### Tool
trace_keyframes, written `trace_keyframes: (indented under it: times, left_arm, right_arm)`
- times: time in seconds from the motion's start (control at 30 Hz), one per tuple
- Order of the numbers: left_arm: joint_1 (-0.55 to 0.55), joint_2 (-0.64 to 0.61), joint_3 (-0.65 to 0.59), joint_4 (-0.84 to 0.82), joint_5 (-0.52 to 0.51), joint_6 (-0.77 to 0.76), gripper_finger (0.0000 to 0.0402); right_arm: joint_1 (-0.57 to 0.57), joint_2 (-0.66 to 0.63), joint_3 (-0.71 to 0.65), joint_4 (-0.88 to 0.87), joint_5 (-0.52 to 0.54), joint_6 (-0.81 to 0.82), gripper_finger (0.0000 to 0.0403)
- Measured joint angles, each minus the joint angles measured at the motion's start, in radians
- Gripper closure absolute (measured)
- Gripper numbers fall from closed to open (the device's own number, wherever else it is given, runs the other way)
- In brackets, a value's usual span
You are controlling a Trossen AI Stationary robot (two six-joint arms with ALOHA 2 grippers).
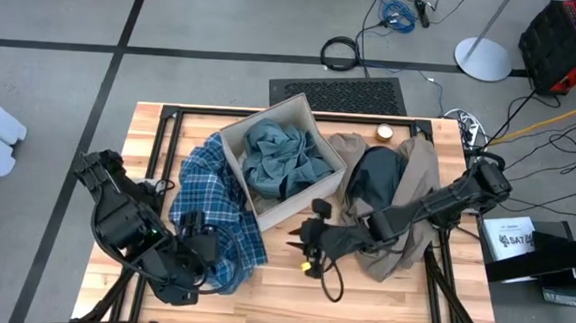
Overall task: Sort clothes
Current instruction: Put the blue polo shirt into the laundry organizer
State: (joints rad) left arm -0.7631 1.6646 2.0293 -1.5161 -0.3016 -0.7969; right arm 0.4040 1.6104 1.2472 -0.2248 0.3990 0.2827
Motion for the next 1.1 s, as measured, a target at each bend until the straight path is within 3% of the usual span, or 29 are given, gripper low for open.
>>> trace_keyframes:
  times: [0.3, 0.5, 0.73, 0.93, 1.0, 1.1]
  left_arm:
    - [0.031, 0.0, -0.253, 0.046, -0.007, -0.004, 0.0382]
    - [0.07, 0.002, -0.411, 0.3, -0.008, 0.082, 0.0375]
    - [0.069, 0.019, -0.423, 0.473, -0.053, 0.236, 0.0288]
    - [0.069, 0.019, -0.423, 0.376, -0.078, 0.235, 0.0202]
    - [0.069, 0.019, -0.422, 0.243, -0.081, 0.213, 0.0189]
    - [0.065, 0.019, -0.426, -0.033, -0.1, 0.053, 0.0185]
  right_arm:
    - [-0.032, -0.007, 0.0, -0.022, -0.013, -0.058, 0.0305]
    - [-0.032, -0.007, 0.0, -0.063, -0.013, -0.056, 0.0305]
    - [-0.034, -0.007, 0.0, -0.08, -0.013, -0.033, 0.0305]
    - [-0.034, -0.007, 0.0, -0.092, -0.012, -0.012, 0.0305]
    - [-0.035, -0.006, 0.0, -0.079, -0.008, 0.012, 0.0305]
    - [-0.04, 0.023, 0.0, -0.003, -0.001, 0.048, 0.0305]
